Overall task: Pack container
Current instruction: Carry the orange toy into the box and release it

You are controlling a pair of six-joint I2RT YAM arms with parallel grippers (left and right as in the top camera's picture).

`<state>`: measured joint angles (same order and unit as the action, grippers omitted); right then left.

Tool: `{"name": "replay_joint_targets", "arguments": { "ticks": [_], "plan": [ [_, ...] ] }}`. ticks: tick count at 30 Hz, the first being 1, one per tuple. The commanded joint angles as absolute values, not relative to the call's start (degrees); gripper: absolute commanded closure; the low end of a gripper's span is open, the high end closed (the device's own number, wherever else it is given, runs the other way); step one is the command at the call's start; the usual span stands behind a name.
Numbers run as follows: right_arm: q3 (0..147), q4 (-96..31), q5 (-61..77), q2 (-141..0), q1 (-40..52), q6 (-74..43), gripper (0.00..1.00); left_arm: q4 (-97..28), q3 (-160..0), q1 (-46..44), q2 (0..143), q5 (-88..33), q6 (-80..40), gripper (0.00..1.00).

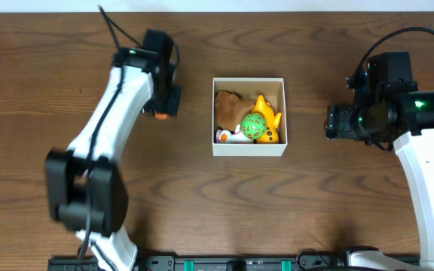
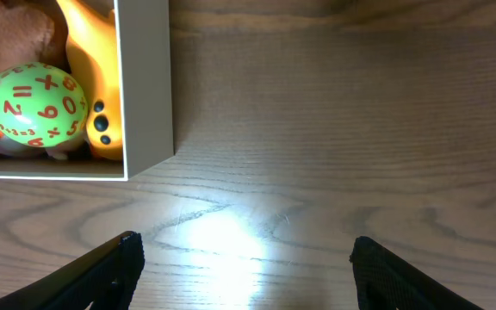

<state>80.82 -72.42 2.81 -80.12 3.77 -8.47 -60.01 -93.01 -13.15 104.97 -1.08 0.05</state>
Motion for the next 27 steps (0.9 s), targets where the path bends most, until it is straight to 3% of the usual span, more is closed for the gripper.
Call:
{"name": "replay_joint_targets", "arguments": {
  "ticks": [1,14,27],
  "plan": [
    [80.6,-72.4,2.4,-80.2,3.4,-7.6,0.20,-60.5,-95.3,-15.8,98.6,-1.1,0.4,0.55],
    [80.6,-72.0,2.4,-80.2,3.4,-7.7,0.19,-53.9,-95.4,-36.0,97.0,-1.0,-0.3,0.55],
    [80.6,-72.0,2.4,-80.2,3.4,-7.6,0.18,-53.8,-94.2,-38.5,109.5,-0.5,-1.3,0.55]
  ]
}}
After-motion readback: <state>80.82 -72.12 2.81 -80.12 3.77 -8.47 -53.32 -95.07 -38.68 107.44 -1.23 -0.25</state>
